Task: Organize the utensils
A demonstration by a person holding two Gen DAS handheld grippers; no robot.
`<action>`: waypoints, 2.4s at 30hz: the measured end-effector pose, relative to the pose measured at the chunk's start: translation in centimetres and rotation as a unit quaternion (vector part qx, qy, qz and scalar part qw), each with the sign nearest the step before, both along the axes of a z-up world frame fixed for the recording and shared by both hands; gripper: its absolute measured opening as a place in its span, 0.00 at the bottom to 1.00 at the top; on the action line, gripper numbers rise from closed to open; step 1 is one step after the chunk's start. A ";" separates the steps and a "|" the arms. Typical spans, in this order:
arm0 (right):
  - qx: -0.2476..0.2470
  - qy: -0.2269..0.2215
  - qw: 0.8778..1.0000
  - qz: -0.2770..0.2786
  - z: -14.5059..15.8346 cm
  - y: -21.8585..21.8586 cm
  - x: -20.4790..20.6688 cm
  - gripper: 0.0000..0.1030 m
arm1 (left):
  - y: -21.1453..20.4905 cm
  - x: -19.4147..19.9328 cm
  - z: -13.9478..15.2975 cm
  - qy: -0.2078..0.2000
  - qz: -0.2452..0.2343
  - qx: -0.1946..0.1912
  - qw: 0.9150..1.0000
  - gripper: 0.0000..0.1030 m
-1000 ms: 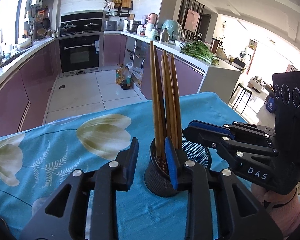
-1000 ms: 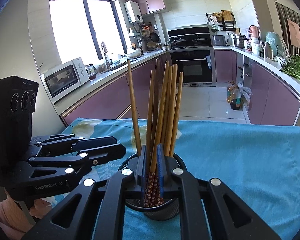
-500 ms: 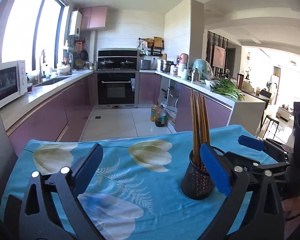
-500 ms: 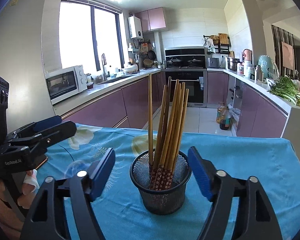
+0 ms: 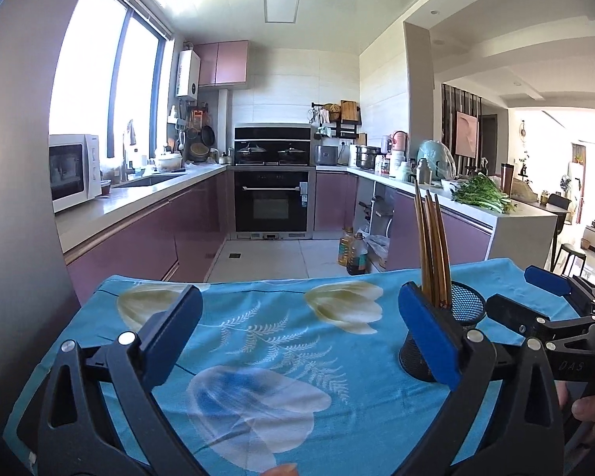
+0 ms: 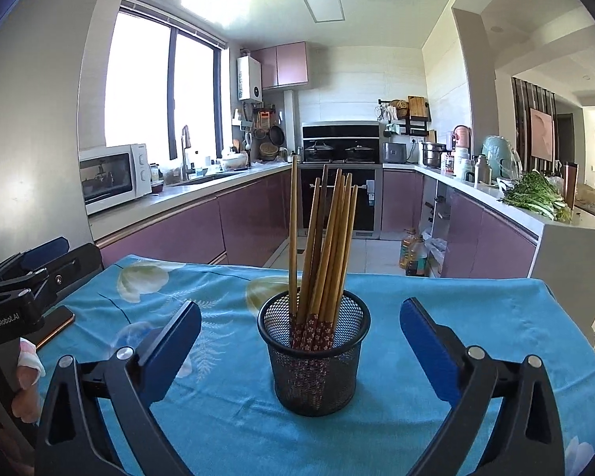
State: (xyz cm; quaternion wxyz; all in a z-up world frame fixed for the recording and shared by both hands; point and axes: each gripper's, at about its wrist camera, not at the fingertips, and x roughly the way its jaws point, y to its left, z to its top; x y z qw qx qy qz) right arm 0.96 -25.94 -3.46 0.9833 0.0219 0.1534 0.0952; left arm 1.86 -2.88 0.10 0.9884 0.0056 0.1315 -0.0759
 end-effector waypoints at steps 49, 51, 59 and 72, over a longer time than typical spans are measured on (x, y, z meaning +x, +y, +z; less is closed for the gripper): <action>-0.008 -0.034 0.999 -0.034 0.4 0.8 -1.9 0.94 | 0.6 -1.4 -0.5 -0.024 0.046 -0.005 0.999 0.95; -0.008 -0.035 0.999 -0.035 0.4 0.8 -1.9 0.94 | 0.6 -1.5 -0.4 -0.024 0.047 -0.005 0.999 0.95; -0.002 -0.033 0.999 -0.032 0.4 0.5 -1.8 0.94 | 0.5 -1.5 -0.4 -0.024 0.046 -0.006 0.999 0.95; -0.002 -0.034 0.999 -0.036 0.3 0.4 -1.8 0.94 | 0.2 -1.5 -0.3 -0.022 0.044 -0.006 0.999 0.95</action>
